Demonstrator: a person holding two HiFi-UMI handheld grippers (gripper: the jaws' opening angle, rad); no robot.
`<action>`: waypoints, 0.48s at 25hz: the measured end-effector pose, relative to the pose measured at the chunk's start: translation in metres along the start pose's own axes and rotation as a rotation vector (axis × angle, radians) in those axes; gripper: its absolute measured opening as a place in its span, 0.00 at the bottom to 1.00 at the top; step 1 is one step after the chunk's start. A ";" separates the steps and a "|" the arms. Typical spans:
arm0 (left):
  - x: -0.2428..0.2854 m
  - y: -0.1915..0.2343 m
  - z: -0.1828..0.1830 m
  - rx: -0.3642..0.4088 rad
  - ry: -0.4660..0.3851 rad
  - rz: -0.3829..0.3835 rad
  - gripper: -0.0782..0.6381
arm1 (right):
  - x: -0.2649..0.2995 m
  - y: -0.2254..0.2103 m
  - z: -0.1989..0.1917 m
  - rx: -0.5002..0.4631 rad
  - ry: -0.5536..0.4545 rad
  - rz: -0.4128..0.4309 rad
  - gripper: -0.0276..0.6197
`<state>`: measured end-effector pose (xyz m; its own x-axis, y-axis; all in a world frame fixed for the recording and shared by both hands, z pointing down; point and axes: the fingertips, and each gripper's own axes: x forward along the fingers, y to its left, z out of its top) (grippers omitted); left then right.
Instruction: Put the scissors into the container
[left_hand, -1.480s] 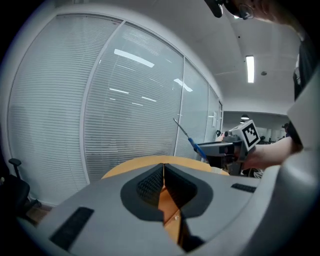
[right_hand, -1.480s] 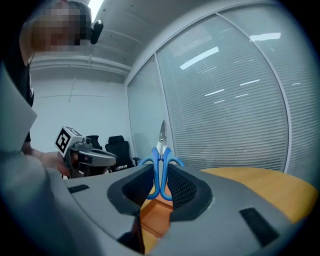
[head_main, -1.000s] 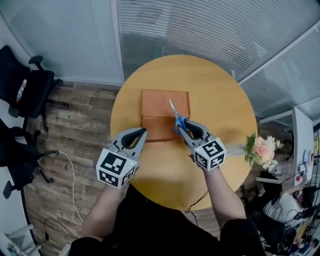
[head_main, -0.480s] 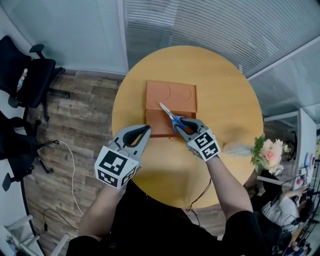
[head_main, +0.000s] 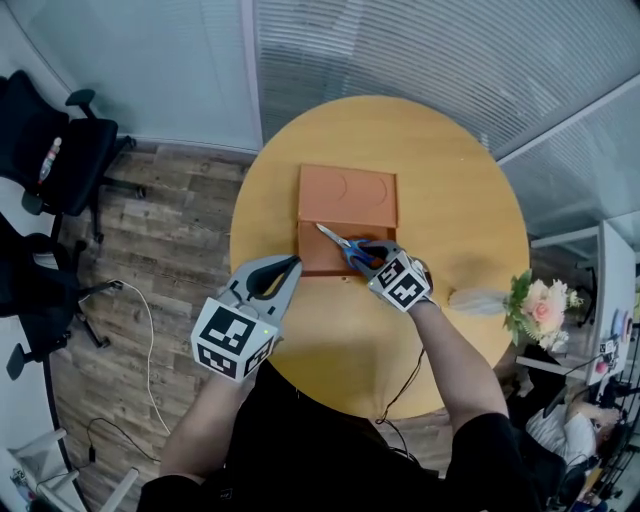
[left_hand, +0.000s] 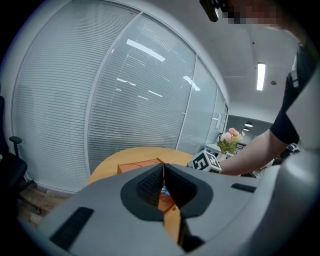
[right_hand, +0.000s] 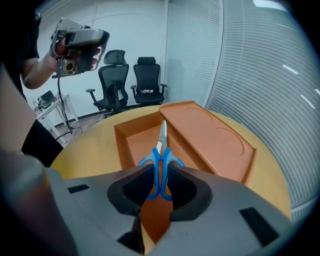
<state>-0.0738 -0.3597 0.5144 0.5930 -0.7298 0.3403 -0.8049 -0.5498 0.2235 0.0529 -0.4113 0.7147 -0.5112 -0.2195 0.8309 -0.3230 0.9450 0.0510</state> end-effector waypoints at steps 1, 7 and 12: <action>-0.002 0.001 0.000 -0.002 -0.002 0.004 0.13 | 0.004 0.001 -0.003 -0.003 0.025 0.010 0.20; -0.015 0.007 0.000 -0.014 -0.002 0.023 0.13 | 0.023 0.005 -0.013 -0.011 0.117 0.025 0.20; -0.020 0.011 0.000 -0.017 -0.001 0.032 0.13 | 0.032 0.004 -0.011 0.022 0.139 0.045 0.20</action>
<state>-0.0940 -0.3511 0.5105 0.5665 -0.7477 0.3464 -0.8240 -0.5188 0.2278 0.0439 -0.4115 0.7481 -0.4111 -0.1402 0.9008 -0.3207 0.9472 0.0011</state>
